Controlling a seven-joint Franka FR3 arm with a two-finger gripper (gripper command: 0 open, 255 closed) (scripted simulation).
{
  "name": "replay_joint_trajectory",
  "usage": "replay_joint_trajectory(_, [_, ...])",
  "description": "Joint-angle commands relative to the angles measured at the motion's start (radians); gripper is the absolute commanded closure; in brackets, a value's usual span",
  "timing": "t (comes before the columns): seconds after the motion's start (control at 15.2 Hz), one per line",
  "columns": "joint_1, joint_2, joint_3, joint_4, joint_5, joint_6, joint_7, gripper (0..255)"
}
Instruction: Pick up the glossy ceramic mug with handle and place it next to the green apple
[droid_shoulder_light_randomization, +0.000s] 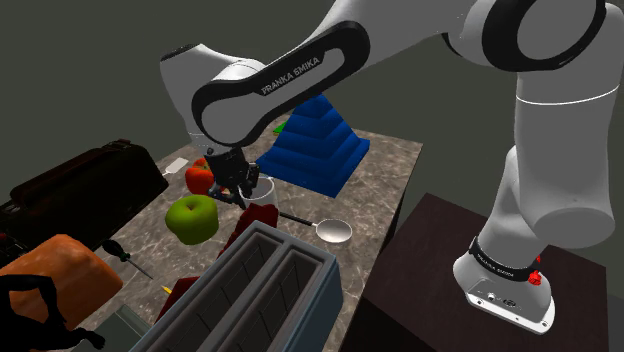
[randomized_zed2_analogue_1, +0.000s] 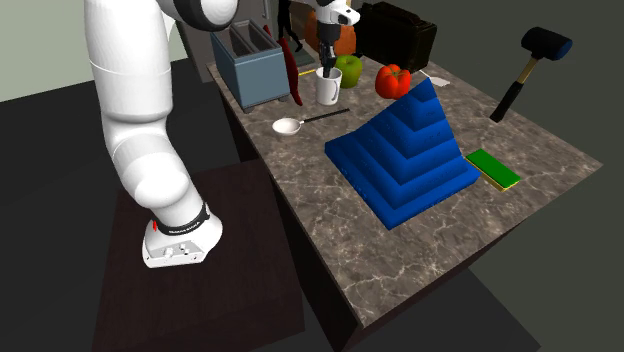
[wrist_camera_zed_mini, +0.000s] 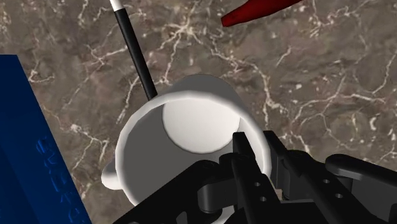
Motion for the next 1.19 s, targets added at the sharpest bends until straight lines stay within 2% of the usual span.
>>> replay_joint_trajectory(0.0, [0.001, 0.011, -0.001, -0.012, -0.004, 0.023, 0.002, 255])
replay_joint_trajectory(0.2, [0.002, 0.027, -0.004, -0.034, -0.009, 0.061, 0.006, 255])
replay_joint_trajectory(0.73, [0.002, 0.027, -0.004, -0.034, -0.009, 0.061, 0.006, 255])
replay_joint_trajectory(0.79, [0.002, 0.027, -0.004, -0.034, -0.009, 0.061, 0.006, 0])
replay_joint_trajectory(1.12, [0.001, 0.027, -0.004, -0.034, -0.009, 0.061, 0.006, 0])
